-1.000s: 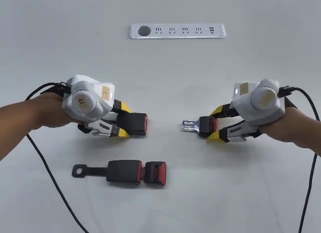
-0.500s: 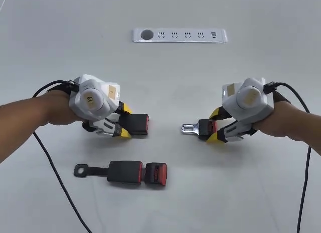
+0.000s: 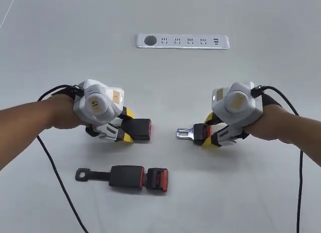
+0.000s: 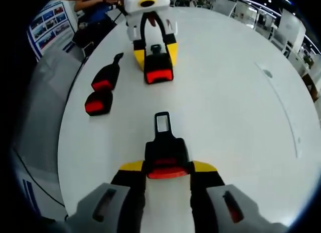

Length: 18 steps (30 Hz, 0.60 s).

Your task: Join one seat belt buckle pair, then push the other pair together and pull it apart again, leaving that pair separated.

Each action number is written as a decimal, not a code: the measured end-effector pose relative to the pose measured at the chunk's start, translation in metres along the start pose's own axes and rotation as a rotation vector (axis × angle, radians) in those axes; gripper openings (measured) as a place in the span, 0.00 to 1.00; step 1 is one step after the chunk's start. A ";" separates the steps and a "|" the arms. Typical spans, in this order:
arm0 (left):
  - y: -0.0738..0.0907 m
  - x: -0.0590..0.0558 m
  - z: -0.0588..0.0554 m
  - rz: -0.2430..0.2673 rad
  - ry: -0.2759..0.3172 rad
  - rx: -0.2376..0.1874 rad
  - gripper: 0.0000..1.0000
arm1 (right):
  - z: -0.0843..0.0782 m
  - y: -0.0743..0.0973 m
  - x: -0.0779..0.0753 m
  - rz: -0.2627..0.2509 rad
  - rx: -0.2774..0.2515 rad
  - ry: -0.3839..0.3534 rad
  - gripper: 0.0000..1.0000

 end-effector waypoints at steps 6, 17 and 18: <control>0.000 0.000 0.000 -0.002 -0.004 0.012 0.34 | 0.011 -0.006 -0.002 0.002 -0.010 0.010 0.33; -0.002 -0.001 0.001 0.000 -0.005 0.044 0.34 | 0.036 -0.020 -0.004 0.001 -0.038 0.018 0.33; -0.002 -0.001 0.001 0.001 -0.004 0.046 0.34 | 0.038 -0.021 -0.004 0.000 -0.042 0.017 0.33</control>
Point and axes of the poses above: the centre of the closed fingertips' face, and the gripper's own axes: y roughly backward along the fingers, x roughly to its left, z roughly out of its top, the point moved 2 cm from there along y, roughly backward along the fingers, and after that the axes turned 10 degrees about z, right-handed, at the moved point
